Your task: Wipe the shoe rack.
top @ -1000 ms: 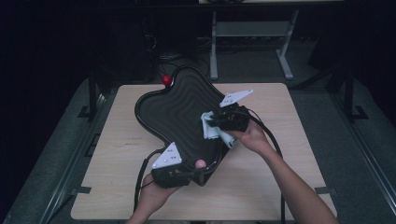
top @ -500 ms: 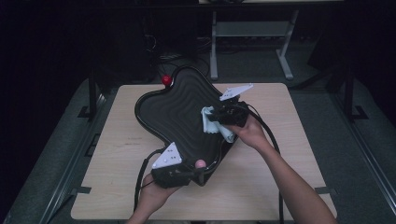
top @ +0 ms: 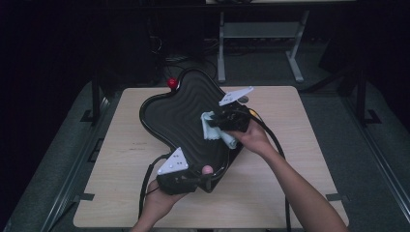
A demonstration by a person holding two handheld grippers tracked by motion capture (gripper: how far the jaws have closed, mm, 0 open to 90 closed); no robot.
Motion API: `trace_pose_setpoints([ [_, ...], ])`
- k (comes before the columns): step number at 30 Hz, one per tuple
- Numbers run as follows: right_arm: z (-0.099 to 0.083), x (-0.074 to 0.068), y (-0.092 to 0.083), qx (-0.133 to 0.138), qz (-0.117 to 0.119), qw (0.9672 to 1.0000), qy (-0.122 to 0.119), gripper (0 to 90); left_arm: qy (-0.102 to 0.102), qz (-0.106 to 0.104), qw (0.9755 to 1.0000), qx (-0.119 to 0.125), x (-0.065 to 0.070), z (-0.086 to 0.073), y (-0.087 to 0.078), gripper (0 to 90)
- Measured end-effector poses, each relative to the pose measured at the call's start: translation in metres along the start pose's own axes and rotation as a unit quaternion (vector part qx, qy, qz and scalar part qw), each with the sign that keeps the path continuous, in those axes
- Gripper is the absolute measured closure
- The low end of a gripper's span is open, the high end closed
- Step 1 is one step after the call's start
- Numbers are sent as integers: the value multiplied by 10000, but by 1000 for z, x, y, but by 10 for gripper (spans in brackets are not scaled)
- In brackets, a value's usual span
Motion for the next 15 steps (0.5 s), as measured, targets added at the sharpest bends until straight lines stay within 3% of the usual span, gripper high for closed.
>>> trace_pose_setpoints([
  [2,3,-10,3,6,18,9997,-259,762,2,0,10000,1,0,0,0,600],
  [3,3,-8,3,-7,50,9997,-245,764,5,2,10000,9,0,0,0,600],
  [4,4,-4,2,-13,85,9999,-139,763,7,-1,10000,1,0,0,0,600],
  [7,6,21,-1,-3,-274,9996,116,762,8,-4,10000,6,0,0,0,600],
  [9,7,24,-1,30,-252,9994,233,761,7,-4,10000,-3,0,0,0,600],
  [10,7,21,0,17,-239,9995,184,760,10,-7,10000,-1,1,0,-1,600],
  [13,10,-4,6,46,87,9999,-105,760,9,2,10000,0,1,0,-1,600],
  [15,12,-11,8,0,98,9994,-326,761,2,-2,10000,8,1,-1,-1,600],
])
Point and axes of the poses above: each handheld gripper's, and its own axes: y roughly forward along the jaws, z roughly out of its top, x roughly to its right, the point moved 6 cm from there along y, roughly forward along the jaws, and after that the axes turned 6 degrees about y, right-handed, at the moved point
